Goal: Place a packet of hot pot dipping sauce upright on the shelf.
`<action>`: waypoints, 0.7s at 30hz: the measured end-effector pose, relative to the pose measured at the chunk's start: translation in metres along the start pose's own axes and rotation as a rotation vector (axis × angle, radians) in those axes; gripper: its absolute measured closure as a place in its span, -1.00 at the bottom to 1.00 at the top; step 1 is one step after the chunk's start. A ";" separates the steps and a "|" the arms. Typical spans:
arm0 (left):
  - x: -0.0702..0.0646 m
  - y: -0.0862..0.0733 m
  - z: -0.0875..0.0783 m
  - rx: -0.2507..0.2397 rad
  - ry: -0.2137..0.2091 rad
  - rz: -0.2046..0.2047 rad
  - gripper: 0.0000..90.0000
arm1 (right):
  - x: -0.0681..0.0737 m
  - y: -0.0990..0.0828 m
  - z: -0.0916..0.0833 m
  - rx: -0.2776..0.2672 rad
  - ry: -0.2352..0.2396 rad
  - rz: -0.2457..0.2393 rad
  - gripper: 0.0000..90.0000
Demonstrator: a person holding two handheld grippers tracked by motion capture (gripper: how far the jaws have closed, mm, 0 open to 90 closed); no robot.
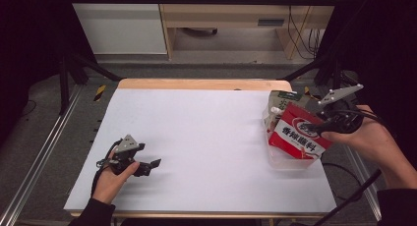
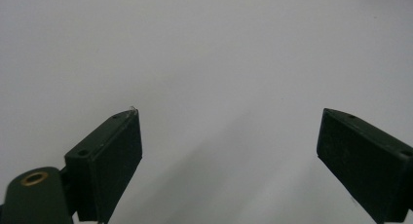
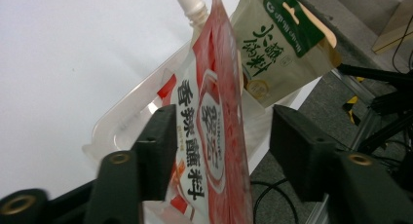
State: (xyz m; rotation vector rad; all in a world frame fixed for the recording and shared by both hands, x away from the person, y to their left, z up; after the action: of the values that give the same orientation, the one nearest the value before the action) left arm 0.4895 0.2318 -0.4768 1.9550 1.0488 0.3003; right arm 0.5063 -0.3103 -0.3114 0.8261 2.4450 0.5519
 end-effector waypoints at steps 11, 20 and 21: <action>0.000 0.000 0.001 0.004 -0.002 0.003 -0.79 | 0.002 0.046 -0.006 -0.060 -0.047 -0.007 -0.55; 0.000 0.000 0.000 -0.001 -0.004 -0.001 -0.79 | 0.017 0.090 -0.008 -0.102 -0.063 -0.027 -0.74; 0.001 0.000 0.000 -0.001 -0.003 0.000 -0.79 | 0.020 0.096 -0.008 -0.117 -0.066 -0.032 -0.74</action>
State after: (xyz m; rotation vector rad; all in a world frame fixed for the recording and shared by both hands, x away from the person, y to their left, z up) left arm 0.4900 0.2321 -0.4767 1.9541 1.0474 0.2978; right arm 0.5300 -0.2288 -0.2624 0.7443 2.3378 0.6393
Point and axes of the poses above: each handheld gripper's, and its own axes: z roughly forward along the jaws, y roughly out of its top, x roughly to its left, the point moved 4 cm from there along z, roughly forward along the jaws, and after that the axes turned 9 degrees about -z, right-handed, at the moved point
